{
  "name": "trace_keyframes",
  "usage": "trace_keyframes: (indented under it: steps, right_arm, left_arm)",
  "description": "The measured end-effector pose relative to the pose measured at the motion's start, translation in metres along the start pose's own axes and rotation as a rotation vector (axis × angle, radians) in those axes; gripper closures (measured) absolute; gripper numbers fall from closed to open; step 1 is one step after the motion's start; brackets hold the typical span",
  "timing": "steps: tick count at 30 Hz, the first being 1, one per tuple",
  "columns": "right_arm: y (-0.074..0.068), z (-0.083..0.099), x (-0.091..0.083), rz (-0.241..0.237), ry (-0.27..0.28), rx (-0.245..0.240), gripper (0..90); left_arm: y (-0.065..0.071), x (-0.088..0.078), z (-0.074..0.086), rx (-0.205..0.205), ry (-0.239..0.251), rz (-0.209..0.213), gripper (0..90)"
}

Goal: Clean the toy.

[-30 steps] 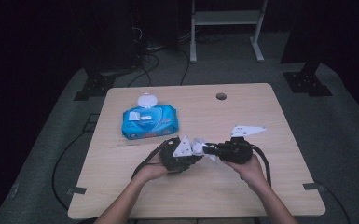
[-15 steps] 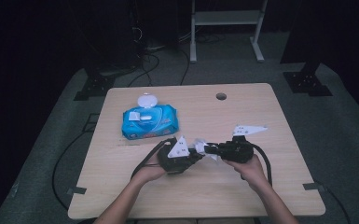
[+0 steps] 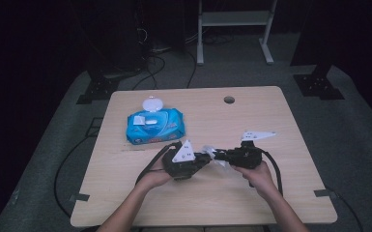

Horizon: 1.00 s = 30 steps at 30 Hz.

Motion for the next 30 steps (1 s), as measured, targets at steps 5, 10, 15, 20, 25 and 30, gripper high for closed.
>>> trace_keyframes:
  steps: [5, 10, 15, 20, 25, 30]
  right_arm:
    - [0.006, 0.009, 0.006, 0.014, -0.055, 0.016, 80.1]
    - [0.007, 0.009, 0.007, 0.022, -0.058, 0.012, 80.1]
    - [-0.006, -0.009, -0.005, -0.001, 0.004, -0.023, 80.2]
    - [-0.024, -0.02, -0.007, 0.013, 0.027, -0.087, 80.3]
    - [-0.038, -0.024, -0.003, -0.007, 0.022, -0.136, 80.3]
    - [-0.027, -0.02, -0.005, 0.037, 0.011, -0.13, 80.3]
  left_arm:
    - [0.001, 0.001, 0.0, 0.003, 0.0, 0.001, 64.3]
    - [0.0, 0.002, -0.001, 0.005, -0.002, 0.003, 64.3]
    - [0.0, 0.006, -0.002, 0.012, -0.005, 0.006, 64.3]
    - [0.001, 0.009, -0.004, 0.019, -0.006, 0.001, 64.3]
    - [0.003, 0.015, -0.007, 0.035, -0.021, 0.0, 64.3]
    - [0.001, 0.016, -0.006, 0.025, -0.024, 0.004, 64.4]
Point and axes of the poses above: each handheld gripper's, and its own axes: x roughly forward along the jaws, z roughly out of its underside, y roughly to its right, the point moved 3 cm from there along x, roughly forward along the jaws, and after that the axes turned 12 degrees about z, right-handed, at the moved point
